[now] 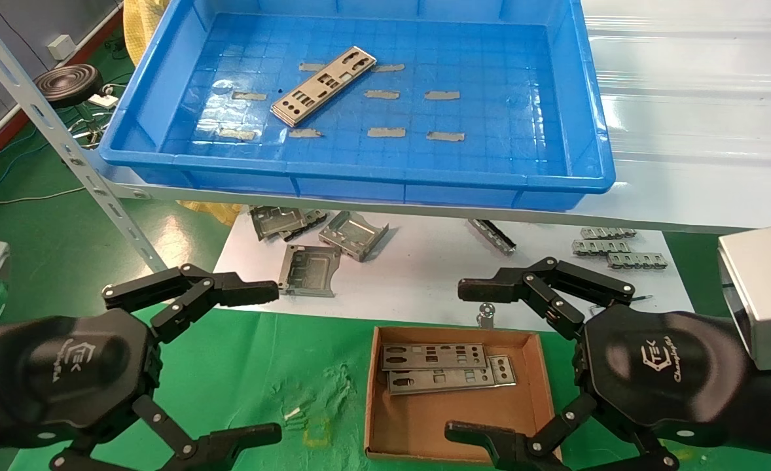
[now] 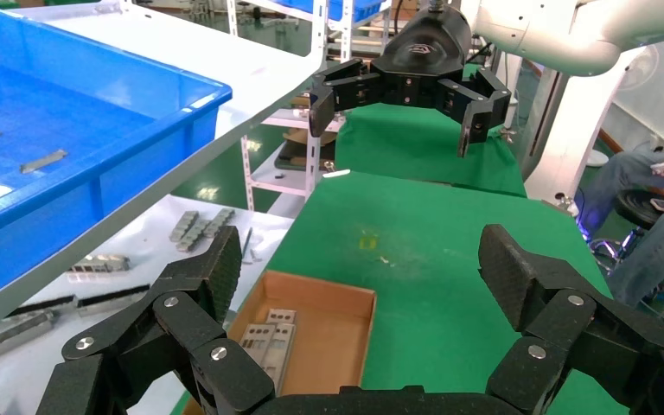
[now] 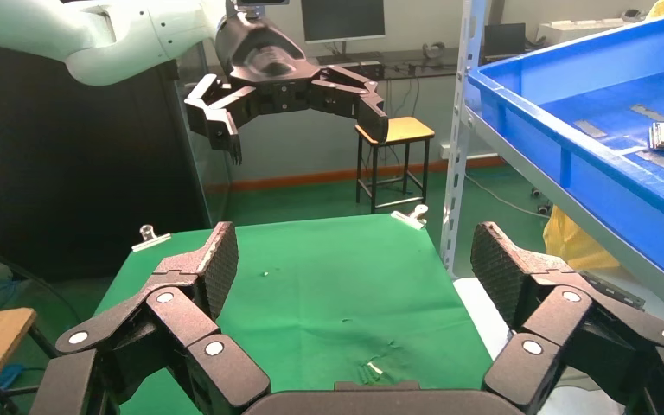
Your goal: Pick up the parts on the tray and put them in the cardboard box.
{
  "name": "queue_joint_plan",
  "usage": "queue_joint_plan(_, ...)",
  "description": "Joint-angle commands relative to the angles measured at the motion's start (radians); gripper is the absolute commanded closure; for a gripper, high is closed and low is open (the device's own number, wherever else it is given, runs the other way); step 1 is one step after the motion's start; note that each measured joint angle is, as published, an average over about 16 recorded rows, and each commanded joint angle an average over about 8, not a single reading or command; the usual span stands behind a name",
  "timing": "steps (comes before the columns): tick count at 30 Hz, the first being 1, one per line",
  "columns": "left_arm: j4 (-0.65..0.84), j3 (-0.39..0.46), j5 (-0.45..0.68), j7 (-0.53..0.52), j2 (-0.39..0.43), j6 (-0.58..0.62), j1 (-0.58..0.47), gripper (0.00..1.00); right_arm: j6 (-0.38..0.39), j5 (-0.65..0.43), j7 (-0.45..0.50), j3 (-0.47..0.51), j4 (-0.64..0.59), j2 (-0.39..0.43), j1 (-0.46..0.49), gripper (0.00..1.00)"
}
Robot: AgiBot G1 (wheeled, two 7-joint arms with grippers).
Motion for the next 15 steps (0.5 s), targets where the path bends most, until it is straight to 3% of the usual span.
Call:
queue_joint_plan(1,0.000,0.000,0.000,0.000,0.000,0.000,0.000,0.00,0.000,0.000,0.000,0.000,0.000,0.000,0.000,0.00)
queue_joint_plan(15,0.000,0.000,0.000,0.000,0.000,0.000,0.000,0.00,0.000,0.000,0.000,0.000,0.000,0.000,0.000,0.00)
